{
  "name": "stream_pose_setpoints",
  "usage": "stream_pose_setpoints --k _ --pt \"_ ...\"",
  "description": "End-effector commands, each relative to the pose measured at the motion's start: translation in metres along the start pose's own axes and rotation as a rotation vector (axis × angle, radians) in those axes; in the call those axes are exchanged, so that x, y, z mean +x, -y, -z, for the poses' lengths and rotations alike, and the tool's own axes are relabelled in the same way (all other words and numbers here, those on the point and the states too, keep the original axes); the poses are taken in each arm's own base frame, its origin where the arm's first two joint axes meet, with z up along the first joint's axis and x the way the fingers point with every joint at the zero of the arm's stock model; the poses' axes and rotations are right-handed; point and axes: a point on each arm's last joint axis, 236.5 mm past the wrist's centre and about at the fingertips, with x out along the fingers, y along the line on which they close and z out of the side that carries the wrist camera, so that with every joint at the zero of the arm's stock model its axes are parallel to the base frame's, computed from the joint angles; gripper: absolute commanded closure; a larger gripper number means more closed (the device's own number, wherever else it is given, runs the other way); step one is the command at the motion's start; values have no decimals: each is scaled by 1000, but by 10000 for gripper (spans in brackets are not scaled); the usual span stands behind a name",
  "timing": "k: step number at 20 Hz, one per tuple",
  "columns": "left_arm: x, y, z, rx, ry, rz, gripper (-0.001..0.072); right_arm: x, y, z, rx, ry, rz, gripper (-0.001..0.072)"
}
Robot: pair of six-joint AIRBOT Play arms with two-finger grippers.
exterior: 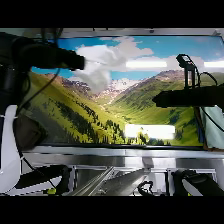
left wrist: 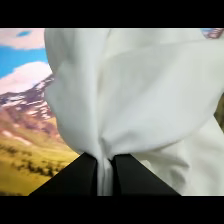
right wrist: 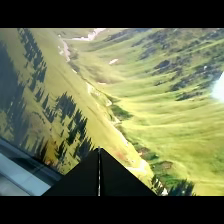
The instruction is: Fold the shirts.
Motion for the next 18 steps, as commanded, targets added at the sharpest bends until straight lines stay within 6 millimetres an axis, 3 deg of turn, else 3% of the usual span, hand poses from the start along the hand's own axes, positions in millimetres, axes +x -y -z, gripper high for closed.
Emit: stream_pose_setpoints --k 1,4,7,8,9,10,12,14,16,18 --pt "29 105 17 101 -44 163 693 0 -2 9 1 -38 -8 688" --pt "96 161 62 151 -153 210 693 1 0 7 31 -32 -2 688" --pt "135 180 91 111 -257 203 692 -5 14 0 75 -2 24 686" --pt "135 182 92 96 -282 216 503 -10 25 -3 121 9 40 667" --pt "130 182 87 75 -295 232 87 -18 38 -4 177 15 58 482" --pt "118 175 77 66 -299 249 9 -26 55 -4 246 20 80 221" --pt "92 138 63 75 -315 215 10 -39 87 5 338 6 122 188" --pt "71 87 71 32 -391 159 10 -39 112 22 404 -50 139 188" --pt "63 42 111 -52 -520 116 10 -21 125 44 433 -114 134 190" --pt "70 30 165 -169 -609 165 10 8 132 78 455 -206 117 192"
